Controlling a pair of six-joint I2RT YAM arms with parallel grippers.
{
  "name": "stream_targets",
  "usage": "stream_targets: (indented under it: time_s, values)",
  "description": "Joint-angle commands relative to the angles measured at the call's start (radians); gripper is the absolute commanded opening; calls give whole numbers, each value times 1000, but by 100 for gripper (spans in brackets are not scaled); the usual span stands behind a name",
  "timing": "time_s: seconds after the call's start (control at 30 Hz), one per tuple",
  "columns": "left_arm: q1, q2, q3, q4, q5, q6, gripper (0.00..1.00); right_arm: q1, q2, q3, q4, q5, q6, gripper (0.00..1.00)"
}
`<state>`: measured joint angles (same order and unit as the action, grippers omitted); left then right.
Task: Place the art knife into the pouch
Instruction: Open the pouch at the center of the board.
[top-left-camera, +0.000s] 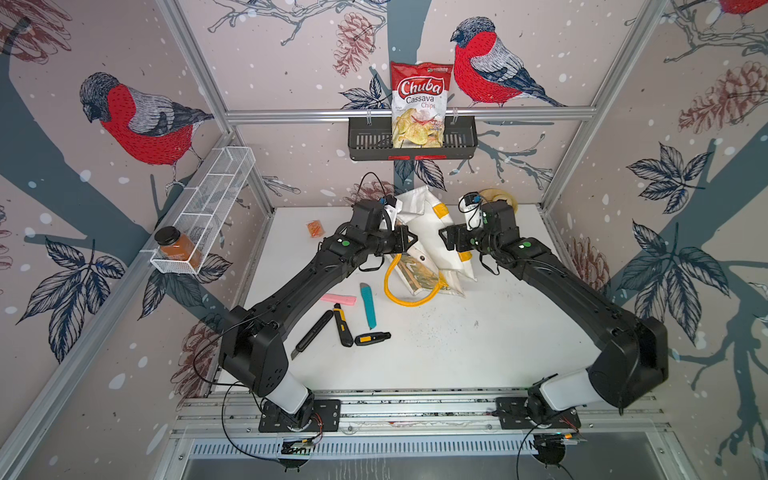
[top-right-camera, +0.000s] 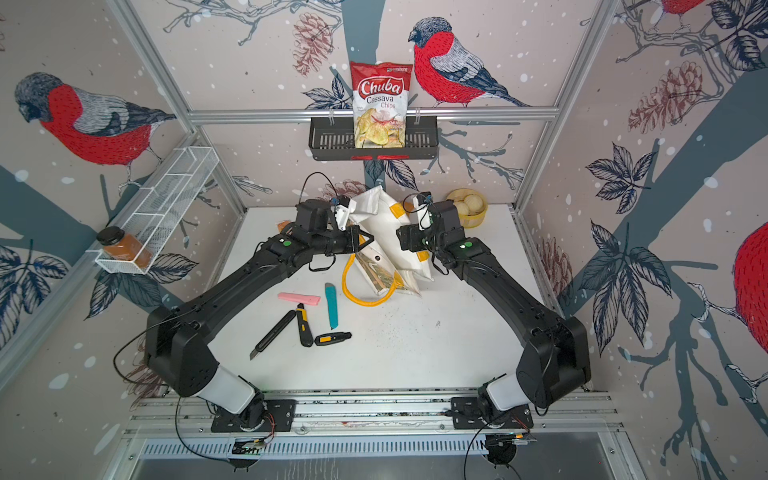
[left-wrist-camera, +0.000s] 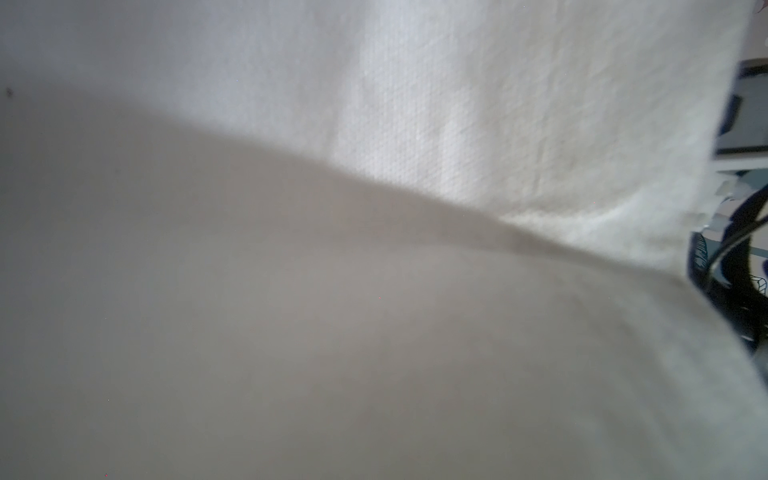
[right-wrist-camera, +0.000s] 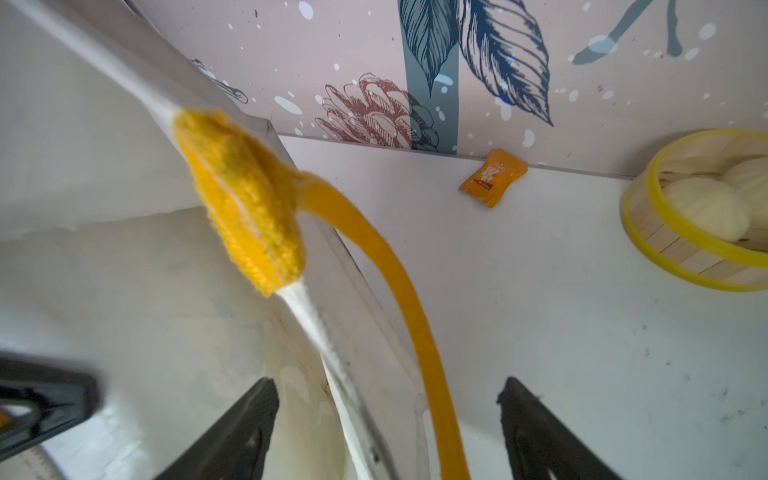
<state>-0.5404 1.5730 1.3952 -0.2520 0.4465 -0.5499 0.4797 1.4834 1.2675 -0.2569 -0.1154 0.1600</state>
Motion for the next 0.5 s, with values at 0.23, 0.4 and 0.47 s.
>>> stream_targets:
  time_s: [0.23, 0.4, 0.47]
  values:
    - [0, 8, 41, -58, 21, 46, 0, 8, 86, 70, -71, 81, 76, 0]
    - [26, 0, 27, -204, -128, 98, 0, 6, 81, 125, -299, 298, 140, 0]
    - [39, -1, 32, -275, -233, 122, 0, -6, 55, 108, -330, 321, 157, 0]
